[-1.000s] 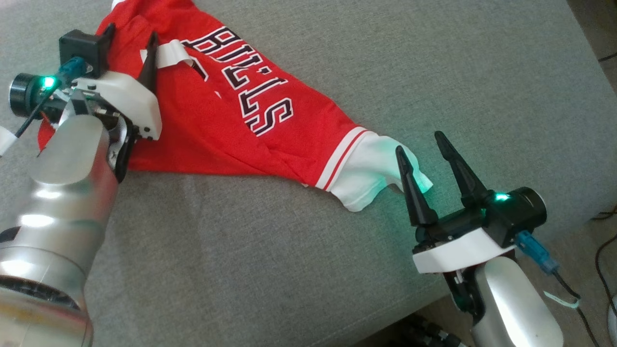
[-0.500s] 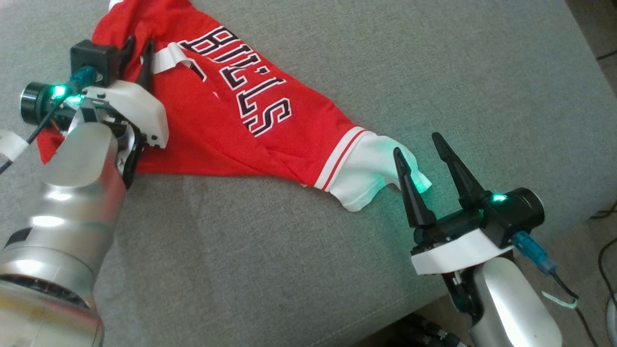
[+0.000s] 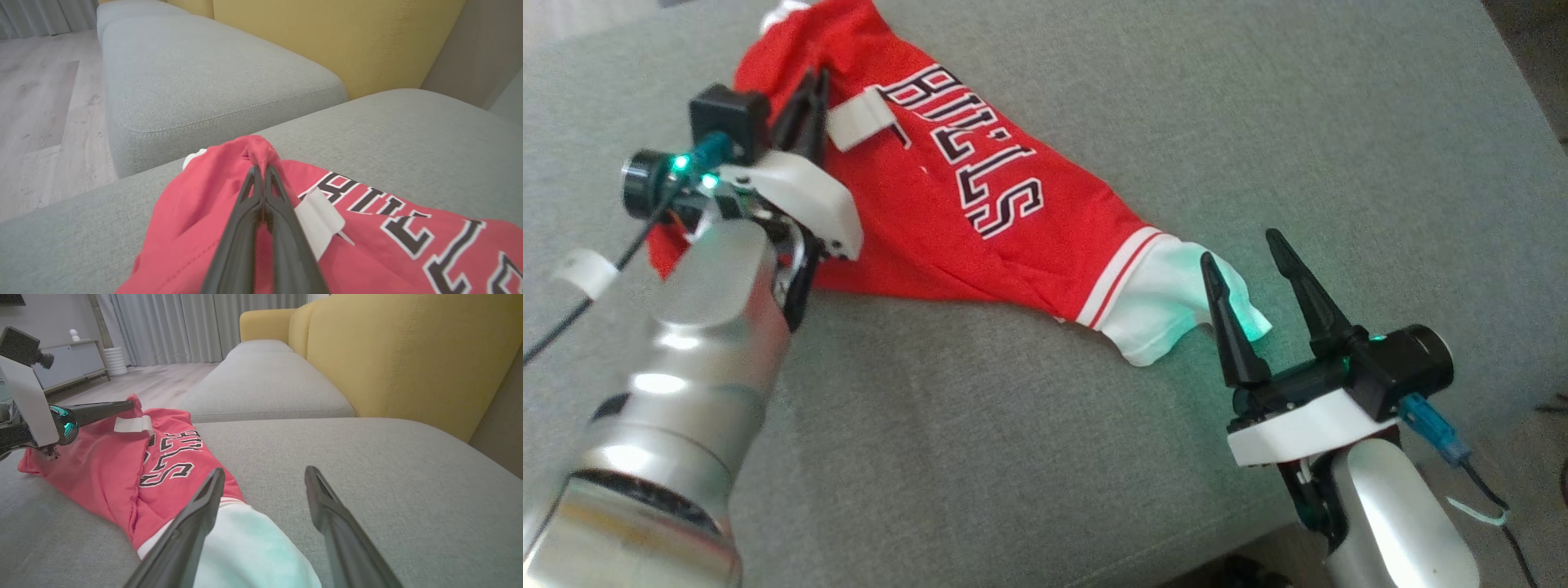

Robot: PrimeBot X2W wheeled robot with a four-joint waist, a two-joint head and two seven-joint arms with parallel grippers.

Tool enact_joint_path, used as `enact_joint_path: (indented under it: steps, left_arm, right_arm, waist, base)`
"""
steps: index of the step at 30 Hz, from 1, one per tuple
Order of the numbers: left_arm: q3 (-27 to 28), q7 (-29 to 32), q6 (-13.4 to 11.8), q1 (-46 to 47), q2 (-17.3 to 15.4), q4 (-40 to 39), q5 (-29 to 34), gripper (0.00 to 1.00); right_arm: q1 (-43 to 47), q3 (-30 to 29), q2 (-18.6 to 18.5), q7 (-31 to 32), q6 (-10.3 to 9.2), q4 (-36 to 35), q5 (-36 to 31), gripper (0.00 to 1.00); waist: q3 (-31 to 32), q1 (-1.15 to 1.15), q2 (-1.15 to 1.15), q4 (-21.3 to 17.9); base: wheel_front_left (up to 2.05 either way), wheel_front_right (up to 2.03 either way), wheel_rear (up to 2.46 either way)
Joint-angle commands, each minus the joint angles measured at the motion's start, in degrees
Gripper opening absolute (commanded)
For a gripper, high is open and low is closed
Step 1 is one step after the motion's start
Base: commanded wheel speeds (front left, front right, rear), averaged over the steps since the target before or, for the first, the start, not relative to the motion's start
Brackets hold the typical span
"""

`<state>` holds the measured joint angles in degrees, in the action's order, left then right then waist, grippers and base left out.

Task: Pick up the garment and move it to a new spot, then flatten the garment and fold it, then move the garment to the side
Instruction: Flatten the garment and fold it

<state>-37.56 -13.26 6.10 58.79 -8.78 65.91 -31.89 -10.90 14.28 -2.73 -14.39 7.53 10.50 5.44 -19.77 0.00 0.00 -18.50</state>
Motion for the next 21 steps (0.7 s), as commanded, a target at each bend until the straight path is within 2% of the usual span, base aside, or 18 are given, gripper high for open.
enact_joint_path:
  steps: [1,7,11,15,21]
  left_arm:
    - [1.02,-0.84,0.3,0.22,-1.04,-1.88,-0.38,0.0]
    - [2.02,-1.65,0.76,-6.02,-0.18,-7.29,-1.89,0.0]
    - [4.45,-1.71,0.45,-14.19,-0.44,-16.2,-2.81,0.0]
    - [7.05,-1.73,-1.69,-27.05,-1.84,-26.91,-3.23,0.0]
    - [9.79,-1.73,-6.44,-46.38,-3.77,-40.68,-4.53,0.0]
  right_arm:
    - [0.64,0.77,-0.15,-0.61,-0.04,-1.38,-0.42,1.0]
    - [1.99,-0.63,-0.15,-0.61,-0.04,-0.81,-1.16,1.0]
    - [4.06,-1.42,-0.15,-0.61,-0.04,-0.21,-1.64,1.0]
    - [6.35,-2.33,-0.15,-0.61,-0.04,0.32,-1.84,1.0]
    - [8.16,-2.33,-0.15,-0.61,-0.04,0.62,-2.13,1.0]
  waist:
    - [1.59,0.0,0.0,1.38]
    - [5.48,0.0,0.0,4.52]
    - [9.02,0.0,0.0,6.92]
    - [12.5,0.0,0.0,9.15]
    - [15.12,0.0,0.0,11.95]
  base:
    - [0.0,0.0,0.0]
    - [0.0,0.0,0.0]
    - [0.0,0.0,0.0]
    - [0.0,0.0,0.0]
    - [0.0,0.0,0.0]
